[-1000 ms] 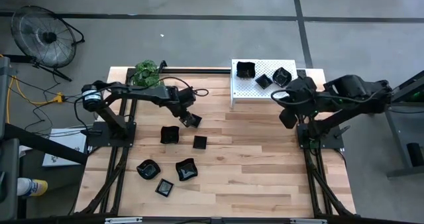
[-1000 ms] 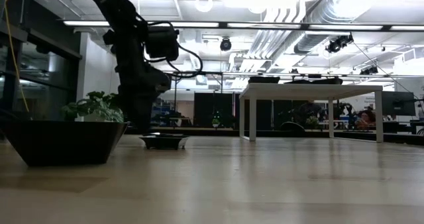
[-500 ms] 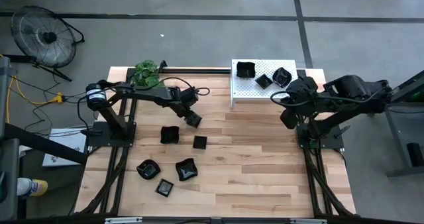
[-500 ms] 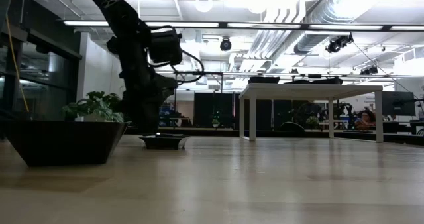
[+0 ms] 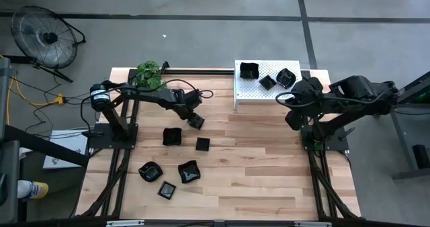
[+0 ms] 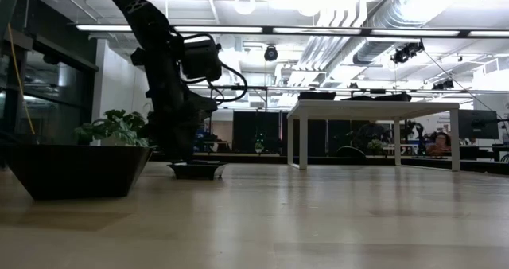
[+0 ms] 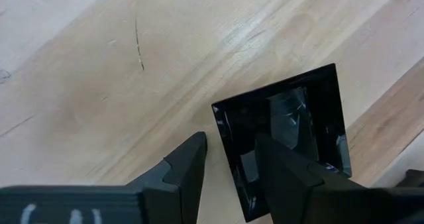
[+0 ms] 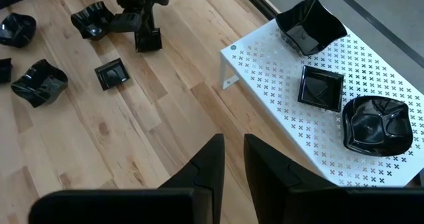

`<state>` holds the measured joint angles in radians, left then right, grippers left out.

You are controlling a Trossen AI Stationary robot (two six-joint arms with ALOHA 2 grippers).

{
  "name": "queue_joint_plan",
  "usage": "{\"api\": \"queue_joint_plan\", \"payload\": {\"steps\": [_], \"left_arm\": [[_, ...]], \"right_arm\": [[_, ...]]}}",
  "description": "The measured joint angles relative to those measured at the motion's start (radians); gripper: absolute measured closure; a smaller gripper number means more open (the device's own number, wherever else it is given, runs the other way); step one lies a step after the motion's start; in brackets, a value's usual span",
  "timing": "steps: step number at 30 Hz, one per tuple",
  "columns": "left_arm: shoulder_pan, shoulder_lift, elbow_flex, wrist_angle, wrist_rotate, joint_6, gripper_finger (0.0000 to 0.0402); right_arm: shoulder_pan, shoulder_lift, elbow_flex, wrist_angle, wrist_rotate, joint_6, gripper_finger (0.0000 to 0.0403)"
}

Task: Pick & Place Mini shaped plates
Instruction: Stack the square plate on top of the square plate on the shelf

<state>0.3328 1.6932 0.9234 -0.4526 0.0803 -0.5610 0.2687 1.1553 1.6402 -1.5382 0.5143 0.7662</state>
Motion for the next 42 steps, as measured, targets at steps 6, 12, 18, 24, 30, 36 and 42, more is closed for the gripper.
{"api": "queue_joint_plan", "payload": {"steps": [6,12,18,24,30,36,42], "left_arm": [[0.0,0.0,0.0,-0.001,-0.004,0.004,0.027],[0.0,0.0,-0.001,-0.01,-0.011,0.006,0.0304],[0.001,-0.001,-0.001,-0.011,-0.012,0.009,0.0353],[0.001,-0.002,-0.001,-0.009,-0.007,0.01,0.0379],[0.001,-0.03,-0.002,-0.013,-0.004,0.028,0.0397],[0.0,-0.088,-0.003,-0.013,-0.004,0.041,0.04],[-0.01,-0.171,-0.003,0.037,-0.01,0.064,0.04]], "right_arm": [[0.0,0.0,0.0,0.0,0.001,-0.007,0.035],[0.0,0.0,0.0,0.0,0.009,-0.008,0.0356],[0.0,0.0,0.0,0.0,0.008,-0.008,0.0362],[0.0,0.0,0.0,0.0,0.008,-0.008,0.0363],[0.0,0.0,0.0,0.0,0.007,-0.008,0.0362],[0.0,0.001,0.0,0.001,0.034,0.0,0.0365],[0.0,0.002,-0.054,0.048,0.067,0.017,0.0365]]}}
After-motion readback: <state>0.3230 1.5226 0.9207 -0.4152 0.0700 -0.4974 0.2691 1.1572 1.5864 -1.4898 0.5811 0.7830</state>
